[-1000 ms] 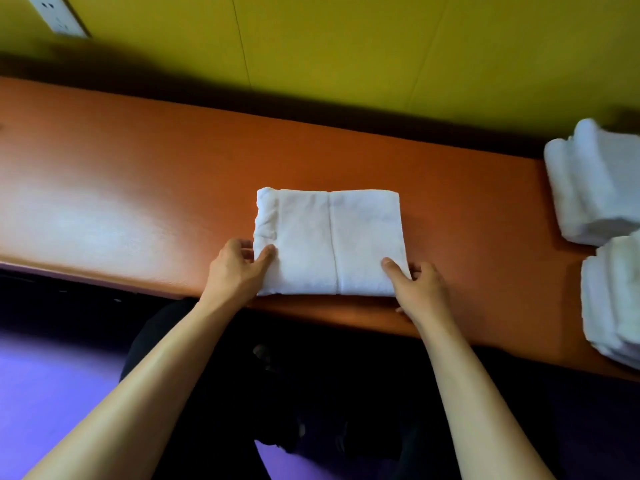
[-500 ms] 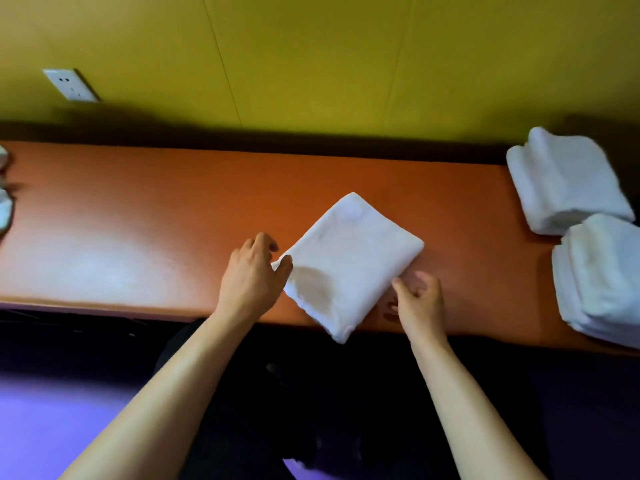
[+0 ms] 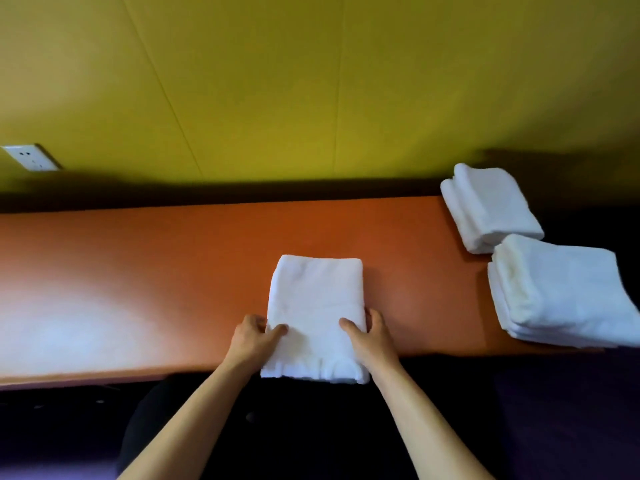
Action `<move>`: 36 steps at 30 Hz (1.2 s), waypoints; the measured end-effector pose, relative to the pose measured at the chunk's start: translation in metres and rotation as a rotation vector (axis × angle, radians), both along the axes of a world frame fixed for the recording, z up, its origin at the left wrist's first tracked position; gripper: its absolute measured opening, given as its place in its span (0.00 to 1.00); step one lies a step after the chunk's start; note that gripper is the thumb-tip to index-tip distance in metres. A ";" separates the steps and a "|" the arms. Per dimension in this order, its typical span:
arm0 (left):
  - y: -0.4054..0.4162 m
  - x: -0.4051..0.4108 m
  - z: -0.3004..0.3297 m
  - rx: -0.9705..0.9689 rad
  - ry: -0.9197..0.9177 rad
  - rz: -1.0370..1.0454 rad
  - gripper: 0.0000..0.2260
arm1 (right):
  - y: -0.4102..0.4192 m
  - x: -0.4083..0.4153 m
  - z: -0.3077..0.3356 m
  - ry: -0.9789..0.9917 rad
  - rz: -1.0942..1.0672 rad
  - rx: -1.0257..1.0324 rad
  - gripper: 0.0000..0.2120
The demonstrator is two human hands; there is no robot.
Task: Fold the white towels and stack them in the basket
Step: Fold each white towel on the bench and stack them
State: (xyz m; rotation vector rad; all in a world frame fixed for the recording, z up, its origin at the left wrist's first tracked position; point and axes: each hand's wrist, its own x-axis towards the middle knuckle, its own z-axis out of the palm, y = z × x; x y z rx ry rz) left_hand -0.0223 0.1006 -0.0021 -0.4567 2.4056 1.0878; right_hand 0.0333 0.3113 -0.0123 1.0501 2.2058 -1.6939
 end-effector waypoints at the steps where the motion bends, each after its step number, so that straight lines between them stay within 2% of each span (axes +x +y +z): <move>1: 0.004 0.004 0.001 0.067 -0.054 0.056 0.17 | 0.004 -0.002 0.004 -0.009 0.003 -0.007 0.27; 3: 0.014 0.012 0.003 0.223 -0.143 0.158 0.16 | 0.013 -0.002 0.009 -0.019 0.029 -0.018 0.24; 7: 0.038 0.020 0.007 0.290 -0.122 0.214 0.14 | 0.037 0.004 0.014 0.012 0.065 -0.058 0.23; 10: 0.063 0.021 0.019 0.316 0.028 0.128 0.16 | 0.059 0.012 0.021 0.048 0.076 -0.111 0.24; 13: 0.093 0.017 0.033 0.353 0.117 0.075 0.12 | 0.086 0.015 0.030 0.107 0.071 -0.118 0.23; 15: 0.115 0.012 0.045 0.396 0.137 0.060 0.17 | 0.110 0.012 0.042 0.147 0.055 -0.100 0.22; 17: 0.140 0.005 0.058 0.487 0.156 0.049 0.18 | 0.137 0.004 0.059 0.201 0.042 -0.083 0.22; 19: 0.166 -0.007 0.072 0.599 0.169 0.036 0.14 | 0.168 -0.010 0.079 0.278 0.026 -0.075 0.24; 23: 0.221 -0.043 0.103 0.762 0.253 -0.155 0.22 | 0.237 -0.049 0.114 0.411 -0.065 -0.051 0.24; 26: 0.271 -0.078 0.124 0.768 0.326 -0.270 0.25 | 0.297 -0.079 0.139 0.456 -0.074 -0.018 0.22; 29: 0.326 -0.113 0.134 0.765 0.315 -0.284 0.30 | 0.353 -0.107 0.154 0.498 -0.087 0.085 0.21; 32: 0.376 -0.143 0.130 0.678 0.290 -0.355 0.35 | 0.395 -0.127 0.151 0.498 -0.109 0.132 0.16; 36: 0.424 -0.177 0.112 0.560 0.307 -0.374 0.45 | 0.437 -0.142 0.130 0.478 -0.144 0.262 0.22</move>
